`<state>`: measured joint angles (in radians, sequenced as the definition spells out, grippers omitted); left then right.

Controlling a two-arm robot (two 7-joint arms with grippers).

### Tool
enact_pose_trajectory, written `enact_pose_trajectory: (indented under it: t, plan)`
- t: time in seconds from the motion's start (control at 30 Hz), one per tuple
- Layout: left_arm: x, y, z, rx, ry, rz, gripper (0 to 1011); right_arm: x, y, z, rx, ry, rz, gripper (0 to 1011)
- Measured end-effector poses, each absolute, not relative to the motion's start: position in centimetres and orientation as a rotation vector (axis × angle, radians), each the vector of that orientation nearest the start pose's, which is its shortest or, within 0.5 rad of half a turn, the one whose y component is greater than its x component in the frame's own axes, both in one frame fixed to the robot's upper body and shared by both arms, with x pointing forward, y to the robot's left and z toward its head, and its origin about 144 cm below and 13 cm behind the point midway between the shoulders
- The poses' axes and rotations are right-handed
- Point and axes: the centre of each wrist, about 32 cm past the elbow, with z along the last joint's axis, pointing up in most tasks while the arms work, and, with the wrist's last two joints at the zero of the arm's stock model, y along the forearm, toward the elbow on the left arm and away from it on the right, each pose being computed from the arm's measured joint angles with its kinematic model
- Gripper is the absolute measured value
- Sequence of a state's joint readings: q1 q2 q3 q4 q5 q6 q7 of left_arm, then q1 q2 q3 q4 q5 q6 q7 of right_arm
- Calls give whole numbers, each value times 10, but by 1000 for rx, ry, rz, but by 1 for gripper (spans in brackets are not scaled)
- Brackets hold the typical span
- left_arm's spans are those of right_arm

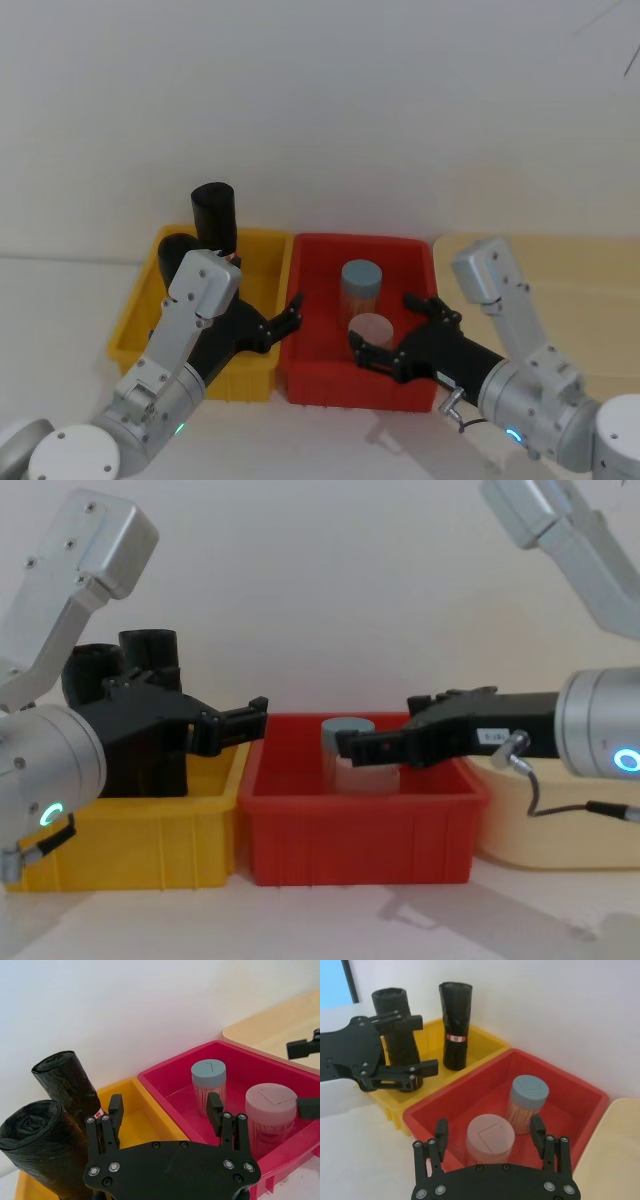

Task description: Pick up the garbage bag with the one hand and transfer it to the other hand.

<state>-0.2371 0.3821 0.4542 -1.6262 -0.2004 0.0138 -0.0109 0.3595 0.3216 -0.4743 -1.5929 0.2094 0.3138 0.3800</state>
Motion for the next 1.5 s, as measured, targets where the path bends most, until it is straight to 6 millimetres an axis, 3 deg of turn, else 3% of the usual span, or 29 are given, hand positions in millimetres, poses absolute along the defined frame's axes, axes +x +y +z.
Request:
enact_pose_trajectory:
  t: [0.73,0.97,1.13,1.5]
  plan:
    - [492,198,1204,61,-268,1124,1002,540,-160,1225,-306,-56,-756,1004]
    - [492,198,1204,61,-268,1124,1001,544,-158,1223,-311,-49,-758,863]
    - [492,198,1204,61,-268,1124,1002,546,-157,1222,-313,-45,-758,691]
    - [492,198,1204,61,-268,1124,1002,548,-156,1222,-311,-47,-760,663]
